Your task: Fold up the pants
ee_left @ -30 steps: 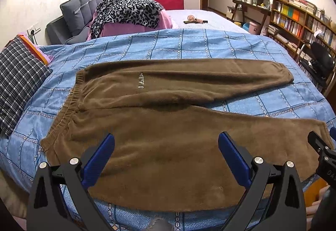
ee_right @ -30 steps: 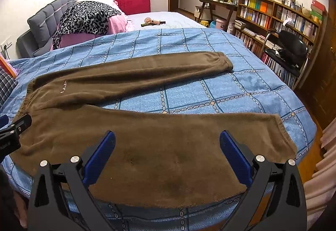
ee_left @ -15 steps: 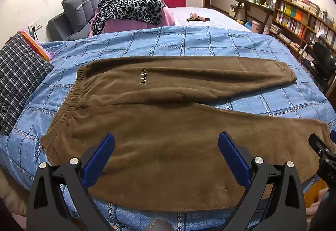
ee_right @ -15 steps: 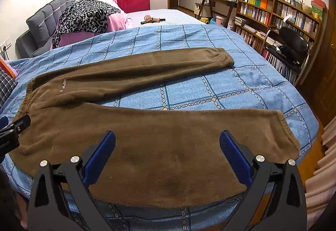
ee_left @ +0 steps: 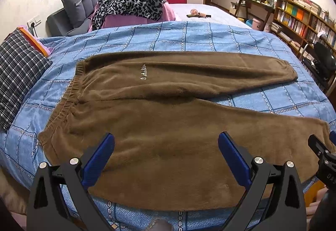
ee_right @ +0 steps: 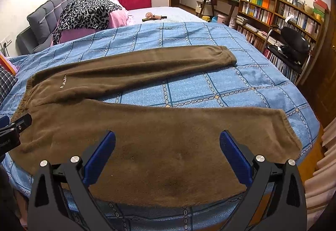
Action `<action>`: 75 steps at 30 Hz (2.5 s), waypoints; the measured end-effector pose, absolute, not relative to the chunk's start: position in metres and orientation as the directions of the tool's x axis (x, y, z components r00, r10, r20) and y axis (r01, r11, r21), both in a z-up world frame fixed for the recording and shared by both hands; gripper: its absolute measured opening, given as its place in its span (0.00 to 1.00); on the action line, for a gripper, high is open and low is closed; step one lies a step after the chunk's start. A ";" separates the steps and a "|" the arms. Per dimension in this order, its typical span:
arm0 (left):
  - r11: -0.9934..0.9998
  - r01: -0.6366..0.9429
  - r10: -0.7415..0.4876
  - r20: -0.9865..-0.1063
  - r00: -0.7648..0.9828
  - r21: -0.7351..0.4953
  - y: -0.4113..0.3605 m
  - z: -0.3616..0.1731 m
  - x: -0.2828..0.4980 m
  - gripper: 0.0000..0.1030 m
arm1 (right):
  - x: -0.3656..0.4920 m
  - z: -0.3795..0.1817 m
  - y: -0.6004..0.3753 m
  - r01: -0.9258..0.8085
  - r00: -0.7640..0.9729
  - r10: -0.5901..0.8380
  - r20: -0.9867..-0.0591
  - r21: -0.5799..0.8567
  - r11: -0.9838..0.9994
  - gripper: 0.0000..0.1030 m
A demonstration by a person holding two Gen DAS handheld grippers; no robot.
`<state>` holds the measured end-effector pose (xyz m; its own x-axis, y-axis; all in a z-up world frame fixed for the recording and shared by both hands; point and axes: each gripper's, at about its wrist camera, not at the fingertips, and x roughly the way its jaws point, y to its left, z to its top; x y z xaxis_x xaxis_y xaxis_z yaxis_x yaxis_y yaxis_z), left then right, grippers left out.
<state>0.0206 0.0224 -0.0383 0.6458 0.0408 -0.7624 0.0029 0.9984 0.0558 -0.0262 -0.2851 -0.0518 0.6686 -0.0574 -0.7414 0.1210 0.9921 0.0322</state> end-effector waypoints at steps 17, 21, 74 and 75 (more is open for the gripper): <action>0.998 -0.002 0.048 -0.763 0.645 0.062 0.025 -0.039 0.022 0.95 | -0.027 -0.051 -0.287 0.132 0.670 -0.060 -0.740 0.040 0.990 0.97; 0.998 0.009 0.045 -0.759 0.650 0.067 0.022 -0.036 0.018 0.95 | -0.029 -0.047 -0.290 0.138 0.676 -0.067 -0.734 0.037 0.990 0.97; 0.988 0.046 0.079 -0.734 0.675 0.149 -0.009 -0.026 0.065 0.95 | -0.013 -0.034 -0.371 0.320 0.671 -0.209 -0.711 0.023 0.947 0.97; 0.988 0.040 0.082 -0.736 0.671 0.147 -0.007 -0.026 0.069 0.95 | -0.008 -0.035 -0.372 0.321 0.668 -0.208 -0.715 0.024 0.947 0.97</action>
<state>0.0692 -0.0068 -0.0264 0.6714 0.0823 -0.7365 0.0401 0.9883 0.1470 -0.0079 -0.3720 -0.0351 0.6677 -0.2080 -0.7148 0.3210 0.9468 0.0243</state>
